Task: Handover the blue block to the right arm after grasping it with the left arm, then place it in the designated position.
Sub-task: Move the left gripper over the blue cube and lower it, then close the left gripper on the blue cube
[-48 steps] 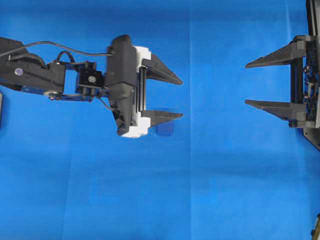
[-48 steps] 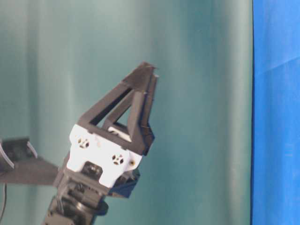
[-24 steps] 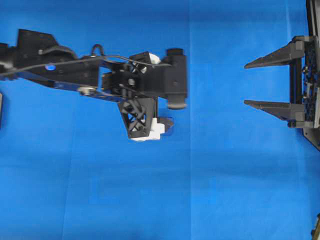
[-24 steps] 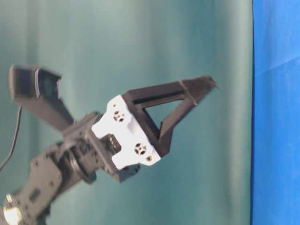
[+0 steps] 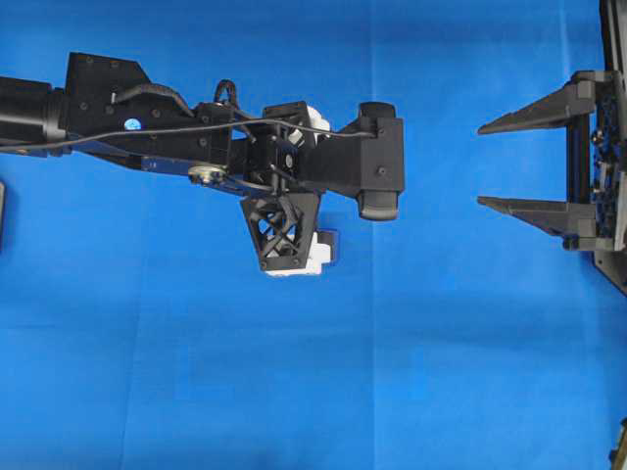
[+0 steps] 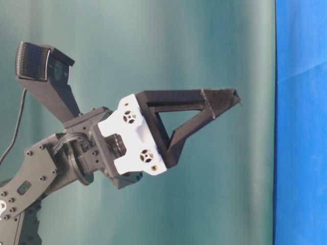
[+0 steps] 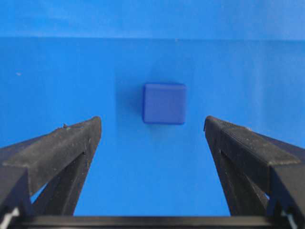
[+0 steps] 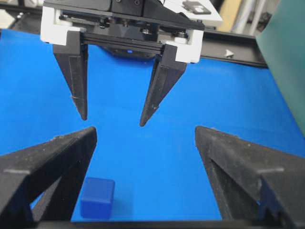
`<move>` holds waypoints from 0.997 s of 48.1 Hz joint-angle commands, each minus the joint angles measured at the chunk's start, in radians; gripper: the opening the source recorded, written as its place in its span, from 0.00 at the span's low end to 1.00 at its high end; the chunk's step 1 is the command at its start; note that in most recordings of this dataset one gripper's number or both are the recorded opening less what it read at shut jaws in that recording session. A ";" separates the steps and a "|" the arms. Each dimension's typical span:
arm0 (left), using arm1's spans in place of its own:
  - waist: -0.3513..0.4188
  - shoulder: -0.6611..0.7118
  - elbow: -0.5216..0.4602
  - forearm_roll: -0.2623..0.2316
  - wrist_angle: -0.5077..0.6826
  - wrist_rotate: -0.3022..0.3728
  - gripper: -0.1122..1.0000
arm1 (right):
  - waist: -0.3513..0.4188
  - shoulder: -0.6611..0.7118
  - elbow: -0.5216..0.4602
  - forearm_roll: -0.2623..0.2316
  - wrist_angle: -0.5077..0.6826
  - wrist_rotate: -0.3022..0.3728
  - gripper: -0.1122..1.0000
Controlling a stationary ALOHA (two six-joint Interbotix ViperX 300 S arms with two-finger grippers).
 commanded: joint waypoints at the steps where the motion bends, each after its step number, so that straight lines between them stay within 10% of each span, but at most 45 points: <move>1: -0.003 -0.018 -0.026 0.002 -0.003 0.002 0.91 | -0.003 0.006 -0.029 0.003 -0.005 -0.002 0.97; 48: -0.008 -0.018 -0.026 0.002 -0.017 0.000 0.91 | -0.003 0.011 -0.028 0.003 -0.005 -0.002 0.97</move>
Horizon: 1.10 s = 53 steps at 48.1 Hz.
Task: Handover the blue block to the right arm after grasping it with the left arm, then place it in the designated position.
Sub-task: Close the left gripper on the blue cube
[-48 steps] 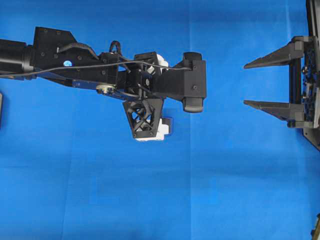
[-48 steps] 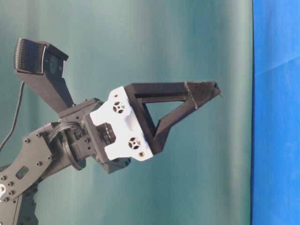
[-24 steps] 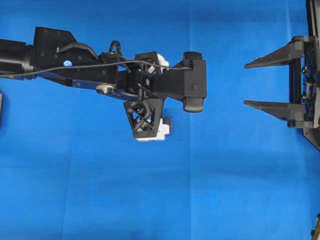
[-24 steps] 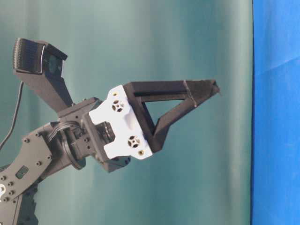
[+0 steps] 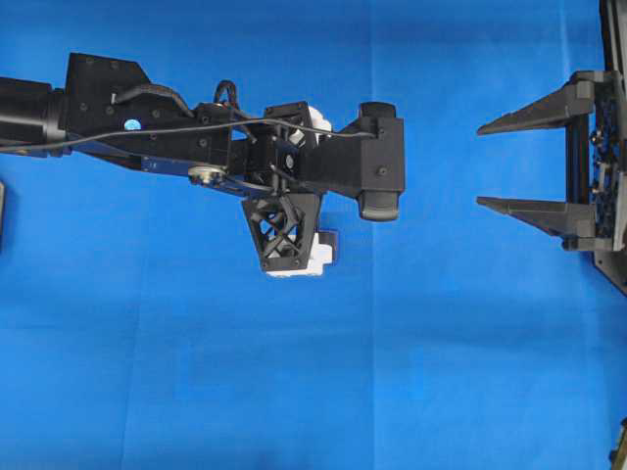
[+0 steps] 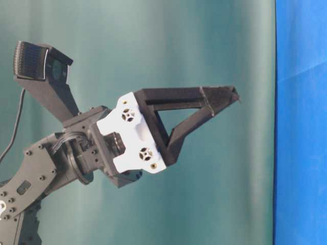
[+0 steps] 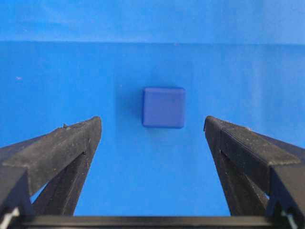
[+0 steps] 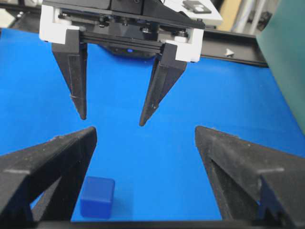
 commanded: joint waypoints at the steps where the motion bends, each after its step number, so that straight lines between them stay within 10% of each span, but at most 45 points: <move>1: -0.005 -0.017 -0.025 0.002 -0.006 0.000 0.91 | -0.002 0.008 -0.028 0.003 -0.005 -0.002 0.97; 27: -0.008 -0.006 -0.003 0.002 -0.044 -0.003 0.91 | -0.003 0.009 -0.026 0.003 -0.005 -0.002 0.97; 53: -0.017 0.104 0.186 0.003 -0.370 -0.002 0.91 | -0.018 0.049 -0.021 0.003 -0.009 -0.002 0.97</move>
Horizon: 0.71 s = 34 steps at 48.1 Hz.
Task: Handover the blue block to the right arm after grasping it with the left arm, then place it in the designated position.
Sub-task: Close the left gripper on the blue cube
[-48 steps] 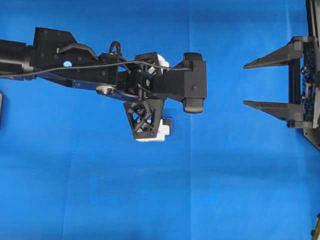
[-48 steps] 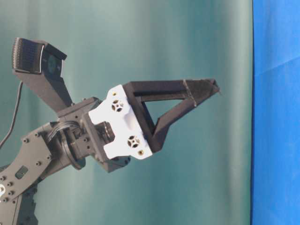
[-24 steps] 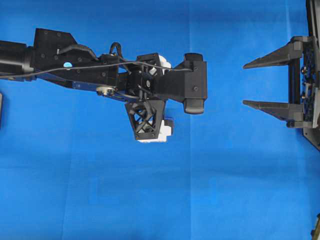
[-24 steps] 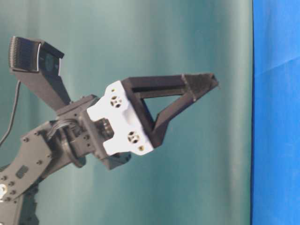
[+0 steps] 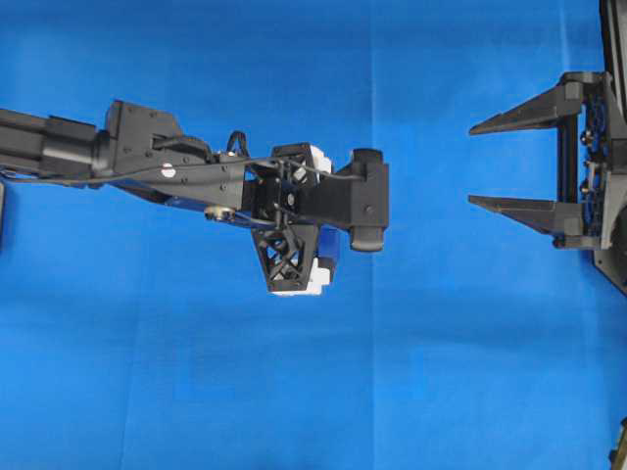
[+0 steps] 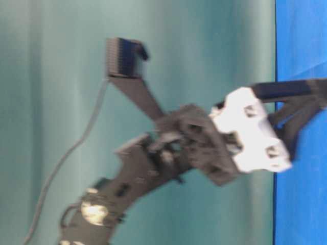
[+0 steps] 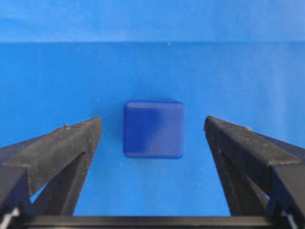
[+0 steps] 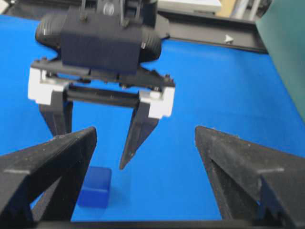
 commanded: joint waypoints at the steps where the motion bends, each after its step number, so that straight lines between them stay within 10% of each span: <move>1: 0.002 0.002 0.009 0.003 -0.054 0.000 0.91 | -0.005 0.009 -0.021 0.003 -0.009 0.000 0.97; 34: 0.003 0.098 0.023 0.003 -0.097 -0.002 0.90 | -0.017 0.012 -0.020 0.003 -0.005 0.000 0.97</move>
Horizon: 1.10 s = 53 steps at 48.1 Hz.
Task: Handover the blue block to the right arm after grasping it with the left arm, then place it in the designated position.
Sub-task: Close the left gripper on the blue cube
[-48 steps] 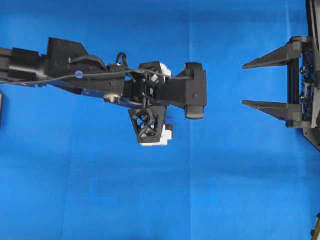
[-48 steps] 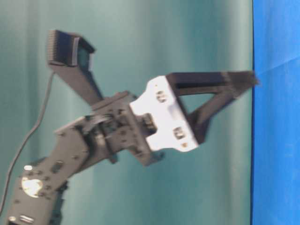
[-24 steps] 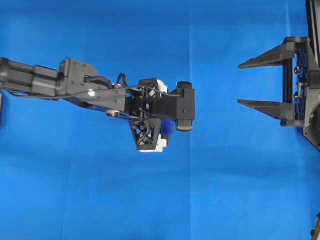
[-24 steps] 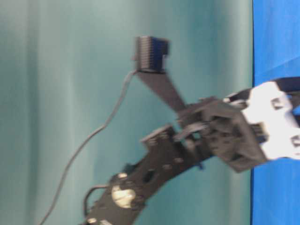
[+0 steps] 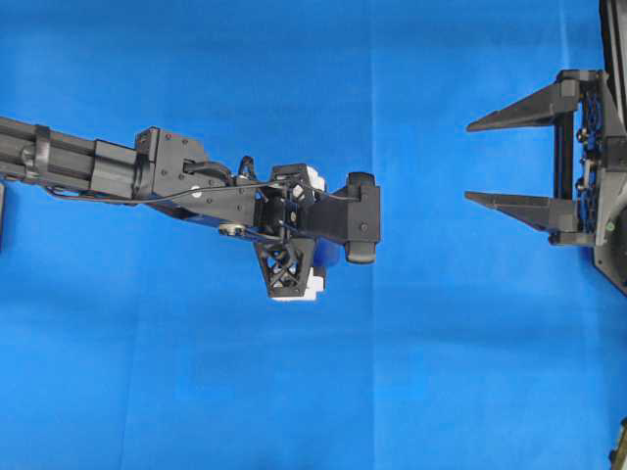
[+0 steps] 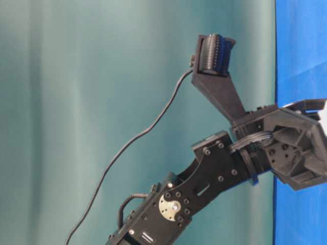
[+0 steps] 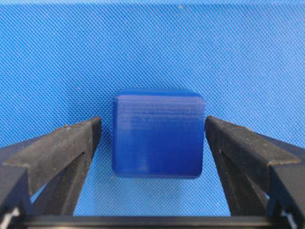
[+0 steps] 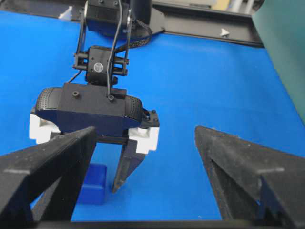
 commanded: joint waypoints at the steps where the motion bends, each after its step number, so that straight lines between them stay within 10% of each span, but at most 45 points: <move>1: 0.003 -0.020 -0.017 0.002 -0.005 0.000 0.90 | -0.005 0.005 -0.018 0.003 -0.005 -0.002 0.97; 12: 0.003 -0.020 -0.017 0.002 -0.002 -0.009 0.53 | -0.006 0.005 -0.018 0.003 -0.005 -0.002 0.97; 53: 0.000 -0.086 -0.054 0.002 0.084 -0.012 0.54 | -0.011 0.005 -0.020 0.003 -0.005 -0.002 0.97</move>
